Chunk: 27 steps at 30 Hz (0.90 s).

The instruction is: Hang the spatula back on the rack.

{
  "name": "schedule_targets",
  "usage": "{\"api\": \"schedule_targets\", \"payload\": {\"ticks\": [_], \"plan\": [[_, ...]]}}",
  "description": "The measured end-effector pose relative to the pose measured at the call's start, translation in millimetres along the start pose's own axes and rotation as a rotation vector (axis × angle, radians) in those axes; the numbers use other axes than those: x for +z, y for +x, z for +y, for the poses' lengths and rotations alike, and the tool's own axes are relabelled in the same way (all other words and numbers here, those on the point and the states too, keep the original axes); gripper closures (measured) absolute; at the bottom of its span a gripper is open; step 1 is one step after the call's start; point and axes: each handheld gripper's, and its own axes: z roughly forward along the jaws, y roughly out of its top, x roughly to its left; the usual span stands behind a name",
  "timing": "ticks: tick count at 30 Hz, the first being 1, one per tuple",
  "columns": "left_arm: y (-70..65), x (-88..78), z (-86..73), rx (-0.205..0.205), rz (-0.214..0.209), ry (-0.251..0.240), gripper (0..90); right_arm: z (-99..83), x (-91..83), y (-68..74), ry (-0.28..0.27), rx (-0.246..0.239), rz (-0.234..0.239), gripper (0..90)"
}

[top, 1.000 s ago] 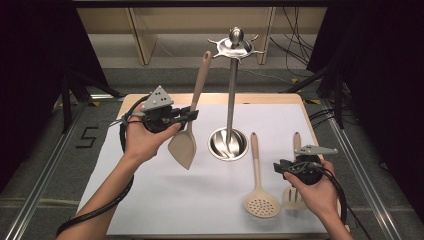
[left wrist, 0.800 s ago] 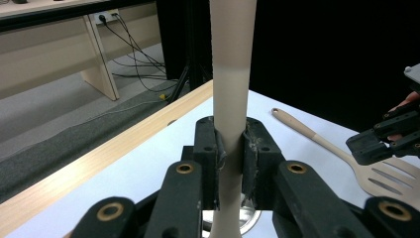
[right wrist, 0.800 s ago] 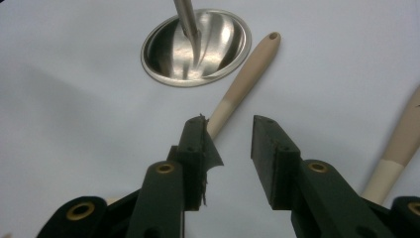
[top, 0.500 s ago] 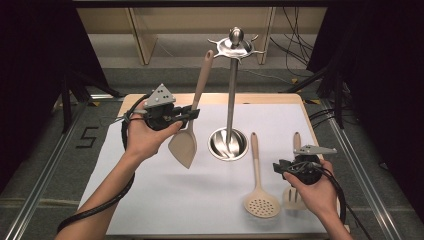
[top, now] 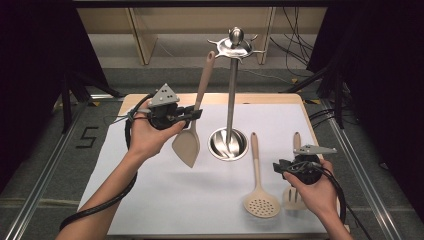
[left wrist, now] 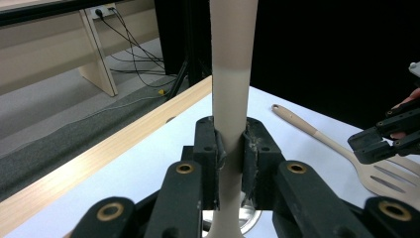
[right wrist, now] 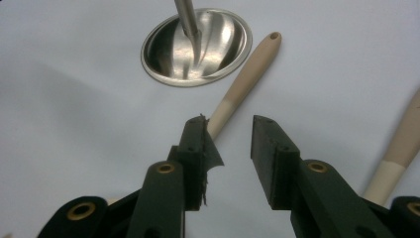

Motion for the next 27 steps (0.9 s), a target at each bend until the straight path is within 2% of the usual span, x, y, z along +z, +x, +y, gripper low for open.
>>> {"api": "schedule_targets", "payload": {"ticks": [1,8,9,11,20,27], "plan": [[0.0,0.0,0.0,0.000,0.000,0.000,77.7,0.2,-0.3,-0.7,0.001,-0.012,-0.006,67.7],[-2.1,3.9,0.0,-0.002,0.005,0.004,77.7,0.3,-0.6,-0.8,-0.001,-0.012,-0.006,67.9],[-2.8,4.7,-0.2,-0.004,0.006,0.002,77.7,0.2,-0.1,-0.7,0.001,-0.006,0.006,67.9],[-3.6,5.7,-0.5,0.000,0.006,0.006,77.6,0.0,-0.4,-0.8,0.001,-0.012,-0.006,67.9],[-6.4,10.8,1.8,0.003,0.012,0.017,77.7,0.0,0.1,-0.9,0.001,-0.014,-0.002,67.9],[-6.8,14.7,1.6,-0.012,0.019,0.010,77.7,-0.1,0.0,-0.9,0.001,-0.012,-0.004,67.9]]}}
